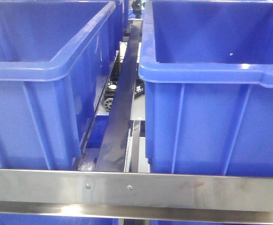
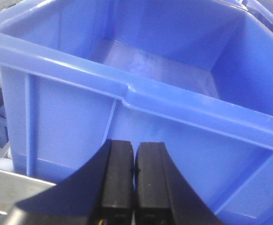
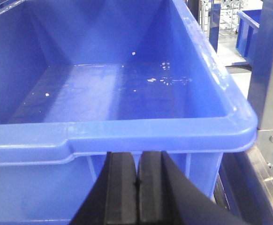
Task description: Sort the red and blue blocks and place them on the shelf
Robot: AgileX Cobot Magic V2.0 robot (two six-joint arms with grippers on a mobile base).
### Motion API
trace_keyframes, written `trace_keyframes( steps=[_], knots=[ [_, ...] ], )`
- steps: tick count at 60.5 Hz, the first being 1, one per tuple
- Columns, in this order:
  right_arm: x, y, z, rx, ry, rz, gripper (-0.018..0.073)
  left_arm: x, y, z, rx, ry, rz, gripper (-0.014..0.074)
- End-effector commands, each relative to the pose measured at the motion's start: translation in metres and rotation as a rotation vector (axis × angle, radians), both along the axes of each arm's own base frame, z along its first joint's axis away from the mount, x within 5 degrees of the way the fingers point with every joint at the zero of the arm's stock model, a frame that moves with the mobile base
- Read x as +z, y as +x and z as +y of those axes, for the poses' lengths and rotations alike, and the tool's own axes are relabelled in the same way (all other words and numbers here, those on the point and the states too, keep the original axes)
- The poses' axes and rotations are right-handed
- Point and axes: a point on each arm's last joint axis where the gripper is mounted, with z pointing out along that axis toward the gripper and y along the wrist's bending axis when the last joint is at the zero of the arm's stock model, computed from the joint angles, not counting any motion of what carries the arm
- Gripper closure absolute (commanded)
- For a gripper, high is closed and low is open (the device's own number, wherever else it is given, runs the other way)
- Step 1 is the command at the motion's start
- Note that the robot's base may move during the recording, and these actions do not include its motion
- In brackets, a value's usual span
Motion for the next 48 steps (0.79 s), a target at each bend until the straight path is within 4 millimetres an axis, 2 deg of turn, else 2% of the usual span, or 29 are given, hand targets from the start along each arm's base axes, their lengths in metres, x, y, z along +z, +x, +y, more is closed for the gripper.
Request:
trace_keyframes(
  steps=[1,20,34,48],
  knots=[
    [0.0167,-0.0028,0.0000,-0.001,-0.006,-0.133,0.0512,0.0079,-0.0005,-0.0009,-0.010,-0.022,-0.101,0.0463],
    [0.0167,-0.0028,0.0000,-0.001,-0.006,-0.133,0.0512,0.0052,-0.0002,-0.0011,-0.011,-0.042,-0.094,0.0463],
    [0.0167,-0.0028,0.0000,-0.001,-0.006,-0.133,0.0512,0.0022,0.0002,-0.0014,-0.019,0.065,-0.092,0.0463],
    [0.0167,-0.0028,0.0000,-0.001,-0.006,-0.133,0.0512,0.0018,0.0001,-0.0015,-0.020,0.051,-0.087,0.0463]
  ],
)
